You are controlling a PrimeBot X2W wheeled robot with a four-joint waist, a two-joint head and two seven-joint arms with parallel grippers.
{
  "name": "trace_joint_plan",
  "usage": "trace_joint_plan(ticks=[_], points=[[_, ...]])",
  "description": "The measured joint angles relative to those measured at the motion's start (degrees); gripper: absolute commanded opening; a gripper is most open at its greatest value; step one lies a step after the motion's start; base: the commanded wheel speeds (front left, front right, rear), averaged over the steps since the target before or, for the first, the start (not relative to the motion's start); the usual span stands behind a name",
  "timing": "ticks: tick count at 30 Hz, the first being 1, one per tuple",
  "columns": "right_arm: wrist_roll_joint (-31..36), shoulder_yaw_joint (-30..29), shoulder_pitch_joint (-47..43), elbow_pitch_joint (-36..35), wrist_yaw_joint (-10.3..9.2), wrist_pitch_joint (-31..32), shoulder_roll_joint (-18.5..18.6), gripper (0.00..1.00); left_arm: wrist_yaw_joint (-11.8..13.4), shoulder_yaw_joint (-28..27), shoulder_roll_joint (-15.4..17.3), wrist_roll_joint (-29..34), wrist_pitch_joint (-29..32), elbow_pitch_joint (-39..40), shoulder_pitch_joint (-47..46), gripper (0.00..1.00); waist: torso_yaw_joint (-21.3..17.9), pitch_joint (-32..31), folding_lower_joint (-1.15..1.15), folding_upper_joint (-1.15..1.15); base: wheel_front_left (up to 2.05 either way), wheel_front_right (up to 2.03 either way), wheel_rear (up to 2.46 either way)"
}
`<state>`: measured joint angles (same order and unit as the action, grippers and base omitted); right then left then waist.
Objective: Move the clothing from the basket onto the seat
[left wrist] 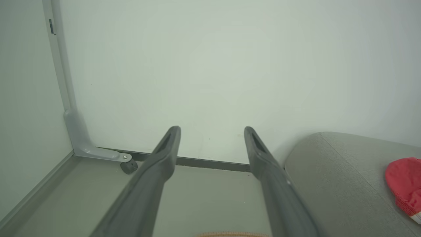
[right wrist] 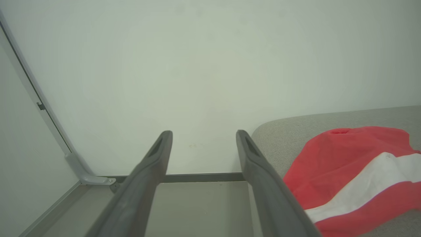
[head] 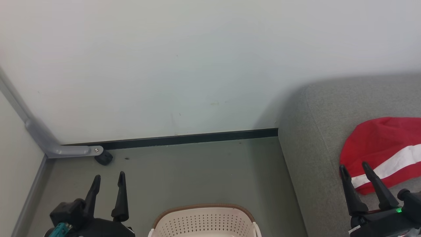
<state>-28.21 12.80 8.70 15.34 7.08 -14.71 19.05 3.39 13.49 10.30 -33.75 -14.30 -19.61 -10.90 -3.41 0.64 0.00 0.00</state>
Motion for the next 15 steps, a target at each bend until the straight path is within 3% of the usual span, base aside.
trace_joint_plan(ticks=[15], points=[[0.5, -0.4, 0.0, -0.9, 0.00, 0.0, 0.0, 1.00, 0.2, -1.4, -0.8, 2.3, 0.0, 3.4, 1.1, 1.00, 0.0, 0.8, 0.00, 0.00, 0.00, 0.00, 0.00]])
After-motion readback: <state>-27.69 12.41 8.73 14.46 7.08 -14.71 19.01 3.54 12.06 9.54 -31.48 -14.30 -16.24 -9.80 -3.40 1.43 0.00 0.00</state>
